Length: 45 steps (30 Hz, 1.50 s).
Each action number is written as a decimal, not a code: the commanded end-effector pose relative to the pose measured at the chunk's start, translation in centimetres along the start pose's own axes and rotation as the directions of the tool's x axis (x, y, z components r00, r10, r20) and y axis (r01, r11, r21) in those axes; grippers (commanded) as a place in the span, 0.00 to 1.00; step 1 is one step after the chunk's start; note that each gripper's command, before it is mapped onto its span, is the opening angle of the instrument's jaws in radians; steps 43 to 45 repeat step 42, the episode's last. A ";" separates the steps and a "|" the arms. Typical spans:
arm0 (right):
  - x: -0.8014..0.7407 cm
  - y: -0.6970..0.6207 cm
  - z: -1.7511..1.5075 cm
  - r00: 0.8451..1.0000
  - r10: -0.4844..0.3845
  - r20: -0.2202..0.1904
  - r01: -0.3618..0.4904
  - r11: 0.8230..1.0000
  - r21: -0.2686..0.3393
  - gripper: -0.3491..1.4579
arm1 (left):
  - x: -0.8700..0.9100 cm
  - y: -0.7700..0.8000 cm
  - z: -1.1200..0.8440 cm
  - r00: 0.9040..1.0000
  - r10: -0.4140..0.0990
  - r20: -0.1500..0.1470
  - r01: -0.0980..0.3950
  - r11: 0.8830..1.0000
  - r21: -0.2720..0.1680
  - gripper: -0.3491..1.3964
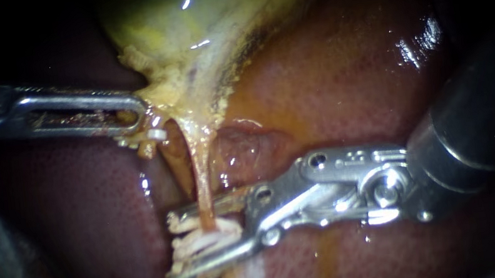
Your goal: Clipping second clip right tube
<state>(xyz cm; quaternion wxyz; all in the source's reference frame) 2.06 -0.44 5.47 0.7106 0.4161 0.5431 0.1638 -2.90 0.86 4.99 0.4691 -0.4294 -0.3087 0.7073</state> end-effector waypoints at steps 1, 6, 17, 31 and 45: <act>0.00 -0.01 0.00 1.000 0.005 0.000 -0.005 1.000 -0.002 0.43 | 0.00 0.00 0.00 1.000 0.000 0.000 0.000 1.000 0.000 0.00; 0.03 -0.02 0.00 1.000 0.004 0.001 -0.004 1.000 0.000 0.41 | 0.00 0.00 0.00 1.000 0.000 0.000 0.000 1.000 0.000 0.00; 0.04 0.08 -0.07 0.999 0.043 -0.026 -0.044 0.998 -0.040 0.25 | 0.00 0.00 0.01 1.000 0.000 -0.003 0.000 1.000 -0.002 0.00; 0.00 0.11 -0.14 0.979 0.200 -0.027 -0.202 0.978 -0.053 0.00 | 0.00 0.00 0.01 1.000 0.000 0.000 0.000 1.000 0.000 0.00; -0.04 0.12 -0.14 0.979 0.204 -0.016 -0.204 0.977 -0.061 0.00 | 0.00 -0.01 0.02 1.000 0.000 -0.001 0.000 1.000 0.001 0.00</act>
